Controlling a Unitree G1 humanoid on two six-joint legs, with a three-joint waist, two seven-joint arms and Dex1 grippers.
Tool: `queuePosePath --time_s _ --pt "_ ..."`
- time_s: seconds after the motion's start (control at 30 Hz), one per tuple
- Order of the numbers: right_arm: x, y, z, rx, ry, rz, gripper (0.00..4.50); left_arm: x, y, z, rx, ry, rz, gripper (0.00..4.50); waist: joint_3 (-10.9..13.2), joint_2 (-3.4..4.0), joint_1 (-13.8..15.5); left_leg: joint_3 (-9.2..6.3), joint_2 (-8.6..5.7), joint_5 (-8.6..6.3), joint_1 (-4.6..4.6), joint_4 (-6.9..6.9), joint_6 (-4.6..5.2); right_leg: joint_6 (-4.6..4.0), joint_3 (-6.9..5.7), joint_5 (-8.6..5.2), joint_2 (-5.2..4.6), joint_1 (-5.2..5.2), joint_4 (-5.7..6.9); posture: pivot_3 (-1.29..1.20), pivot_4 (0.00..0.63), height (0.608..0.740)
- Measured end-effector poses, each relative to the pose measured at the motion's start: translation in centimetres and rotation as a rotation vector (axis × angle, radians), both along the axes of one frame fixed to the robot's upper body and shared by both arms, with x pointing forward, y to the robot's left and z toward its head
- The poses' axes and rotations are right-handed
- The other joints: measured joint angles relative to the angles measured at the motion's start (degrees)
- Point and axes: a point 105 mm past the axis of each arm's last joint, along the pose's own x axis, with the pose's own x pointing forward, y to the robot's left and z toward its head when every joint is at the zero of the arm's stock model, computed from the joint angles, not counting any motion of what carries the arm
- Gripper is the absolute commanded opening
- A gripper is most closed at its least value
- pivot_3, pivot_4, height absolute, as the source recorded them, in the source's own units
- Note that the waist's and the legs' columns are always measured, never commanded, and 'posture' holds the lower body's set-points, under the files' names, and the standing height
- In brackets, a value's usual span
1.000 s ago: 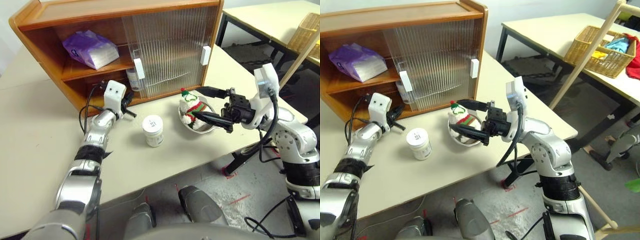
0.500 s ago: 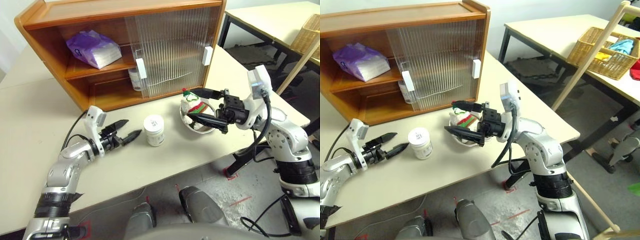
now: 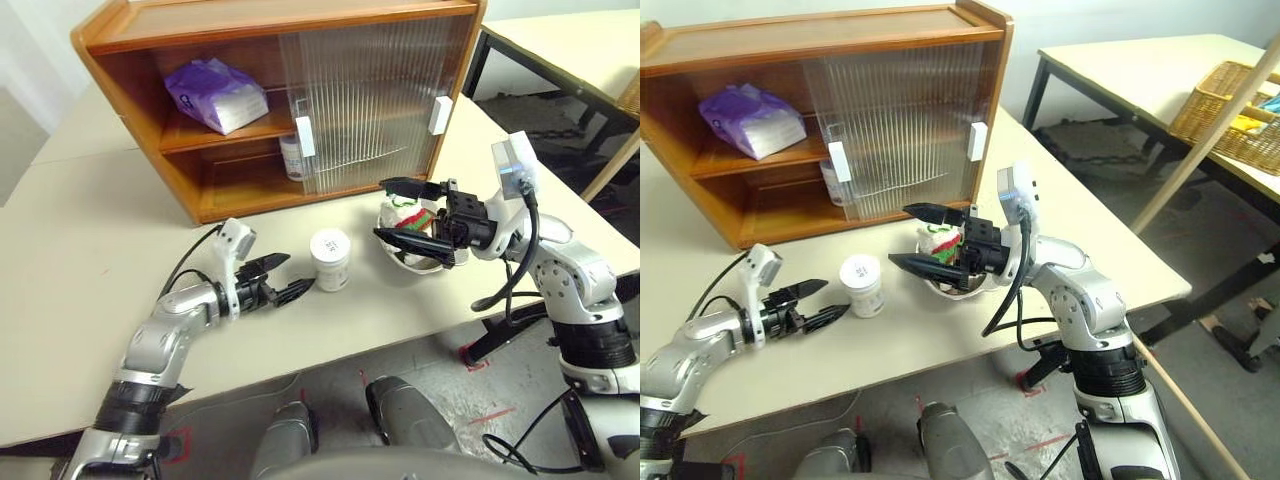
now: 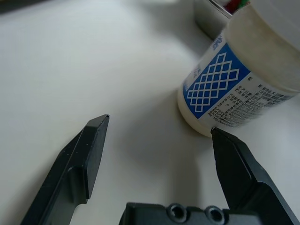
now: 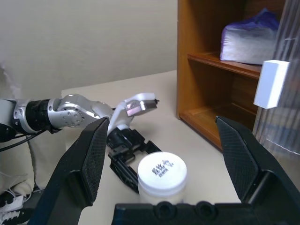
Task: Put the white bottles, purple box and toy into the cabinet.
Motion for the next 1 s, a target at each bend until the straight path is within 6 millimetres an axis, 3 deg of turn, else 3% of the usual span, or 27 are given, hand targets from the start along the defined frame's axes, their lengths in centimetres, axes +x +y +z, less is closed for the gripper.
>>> queuePosePath --time_s 0.4,0.57,0.83,1.0 --pt "0.0 -0.2 -0.1 -0.016 0.003 -0.013 4.50 -1.2 -2.2 -0.2 -0.037 0.075 -0.141 4.47 0.0 0.02 0.4 0.02 -0.10 -0.08 -0.05 -0.31 0.07 0.02 -0.02 -0.18 -0.24 0.03 -0.04 -0.31 0.071 0.740" --pt "0.0 -0.2 -0.1 -0.018 0.004 -0.014 4.50 -1.6 -3.3 -0.1 -0.078 0.082 -0.186 4.47 0.0 0.02 0.4 0.02 -0.09 0.25 -0.03 -0.56 0.65 -0.15 -0.04 -0.32 -0.24 0.00 -0.04 -0.31 0.071 0.740" --pt "0.1 -0.3 -0.1 -0.023 0.004 -0.020 4.50 -0.7 -5.0 -0.7 0.006 -0.012 -0.227 4.47 0.0 0.02 0.7 0.01 -0.11 0.31 0.02 -0.56 0.87 -0.12 -0.04 -0.40 -0.26 0.10 -0.05 -0.32 0.066 0.740" --pt "0.0 -0.3 -0.2 -0.022 0.010 -0.023 4.50 0.0 -6.0 -0.9 0.006 -0.089 -0.233 4.47 0.0 0.02 0.7 0.01 -0.12 0.30 0.04 -0.50 0.81 0.36 -0.05 -0.69 -0.28 0.19 -0.04 -0.32 0.067 0.740"
